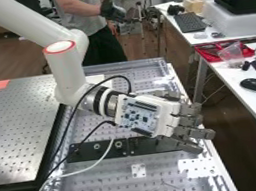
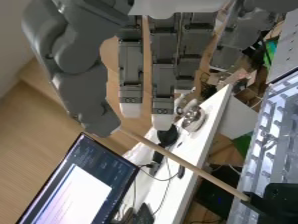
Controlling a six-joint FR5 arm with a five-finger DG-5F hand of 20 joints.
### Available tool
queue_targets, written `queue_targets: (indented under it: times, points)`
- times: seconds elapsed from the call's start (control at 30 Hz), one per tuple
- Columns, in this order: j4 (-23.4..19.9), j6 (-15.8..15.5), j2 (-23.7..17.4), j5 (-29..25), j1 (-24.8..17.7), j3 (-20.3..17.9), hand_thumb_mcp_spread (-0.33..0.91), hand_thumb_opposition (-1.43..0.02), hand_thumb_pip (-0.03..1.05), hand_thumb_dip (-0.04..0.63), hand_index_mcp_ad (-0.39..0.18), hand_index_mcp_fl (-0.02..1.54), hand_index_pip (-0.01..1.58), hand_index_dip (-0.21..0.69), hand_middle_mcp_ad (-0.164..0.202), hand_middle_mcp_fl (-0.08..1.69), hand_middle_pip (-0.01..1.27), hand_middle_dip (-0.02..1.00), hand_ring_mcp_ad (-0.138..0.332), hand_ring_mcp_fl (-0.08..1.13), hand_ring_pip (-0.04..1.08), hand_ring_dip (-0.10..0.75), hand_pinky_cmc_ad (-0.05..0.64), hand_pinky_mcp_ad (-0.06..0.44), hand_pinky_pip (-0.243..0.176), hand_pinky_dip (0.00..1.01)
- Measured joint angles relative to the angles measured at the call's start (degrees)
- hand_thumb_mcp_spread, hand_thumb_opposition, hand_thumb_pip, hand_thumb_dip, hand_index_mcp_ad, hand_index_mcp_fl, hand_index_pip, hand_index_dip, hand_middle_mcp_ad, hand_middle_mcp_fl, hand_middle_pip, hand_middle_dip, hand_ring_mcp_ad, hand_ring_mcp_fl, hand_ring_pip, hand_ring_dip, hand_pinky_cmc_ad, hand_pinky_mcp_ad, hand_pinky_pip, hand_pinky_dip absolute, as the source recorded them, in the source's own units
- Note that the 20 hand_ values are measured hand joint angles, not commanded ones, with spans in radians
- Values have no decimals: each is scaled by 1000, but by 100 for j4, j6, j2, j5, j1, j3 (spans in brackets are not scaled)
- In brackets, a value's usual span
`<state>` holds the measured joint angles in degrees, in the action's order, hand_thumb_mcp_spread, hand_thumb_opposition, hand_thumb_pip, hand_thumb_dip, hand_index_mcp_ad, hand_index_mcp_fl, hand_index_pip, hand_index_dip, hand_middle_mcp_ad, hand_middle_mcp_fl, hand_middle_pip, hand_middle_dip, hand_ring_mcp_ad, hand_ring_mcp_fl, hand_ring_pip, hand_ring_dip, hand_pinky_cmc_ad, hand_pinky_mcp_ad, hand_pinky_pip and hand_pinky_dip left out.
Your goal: Grab the chopstick and place it in the clear container
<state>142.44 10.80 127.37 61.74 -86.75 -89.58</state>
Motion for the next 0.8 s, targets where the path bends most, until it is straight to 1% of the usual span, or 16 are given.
queue_targets:
  times: [0.07, 0.13, 0.17, 0.2, 0.23, 0.27, 0.33, 0.37, 0.4, 0.47, 0.63, 0.73, 0.8]
  points:
    - [-2, -32, 9, 11, -9, 8, 522, -778, 658, 290, -12, 171, 1426, 51, 101, 504, 714, 607, 35, 389, 59, 368, 262, 166, 19, 178]
    - [-1, -40, 17, 10, -19, 15, 518, -778, 658, 290, -12, 202, 1428, 51, 101, 503, 726, 607, 37, 396, 58, 379, 265, 169, 19, 178]
    - [-1, -38, 23, 10, -24, 19, 536, -778, 658, 291, -12, 206, 1424, 49, 101, 525, 738, 607, 38, 396, 59, 379, 265, 166, 19, 178]
    - [0, -35, 27, 12, -30, 22, 536, -778, 658, 291, -12, 222, 1424, 49, 96, 522, 742, 607, 21, 396, 59, 379, 264, 169, 19, 178]
    - [1, -35, 29, 13, -32, 23, 536, -778, 658, 291, -12, 234, 1428, 49, 89, 532, 738, 607, 24, 396, 61, 384, 264, 166, 19, 178]
    - [0, -35, 34, 19, -37, 26, 536, -778, 658, 291, -10, 239, 1431, 51, 87, 536, 738, 609, 17, 393, 66, 394, 265, 166, 16, 178]
    - [5, -34, 38, 32, -43, 27, 536, -782, 658, 291, -10, 248, 1431, 49, 89, 531, 744, 620, 17, 410, 56, 398, 262, 168, 16, 178]
    - [7, -32, 41, 36, -47, 27, 536, -782, 656, 291, -10, 255, 1431, 49, 86, 531, 752, 634, 19, 407, 65, 414, 267, 164, 19, 178]
    - [10, -28, 42, 36, -50, 28, 536, -782, 639, 291, -10, 258, 1431, 51, 86, 534, 757, 639, 16, 407, 66, 415, 276, 164, 19, 178]
    - [10, -18, 43, 22, -53, 27, 536, -782, 602, 290, -10, 255, 1426, 51, 79, 541, 757, 639, 5, 410, 63, 415, 276, 180, 19, 178]
    - [-9, -12, 43, -36, -59, 22, 536, -784, 607, 291, -10, 258, 1403, 51, 82, 532, 757, 639, 5, 419, 63, 415, 278, 176, 19, 178]
    - [-2, -10, 43, -34, -57, 26, 531, -785, 607, 290, -10, 276, 1384, 51, 82, 586, 757, 637, 5, 422, 63, 415, 281, 176, 19, 178]
    - [20, 2, 48, -32, -54, 38, 550, -792, 604, 290, -10, 271, 1375, 51, 82, 585, 754, 637, 2, 424, 63, 415, 293, 180, 19, 178]
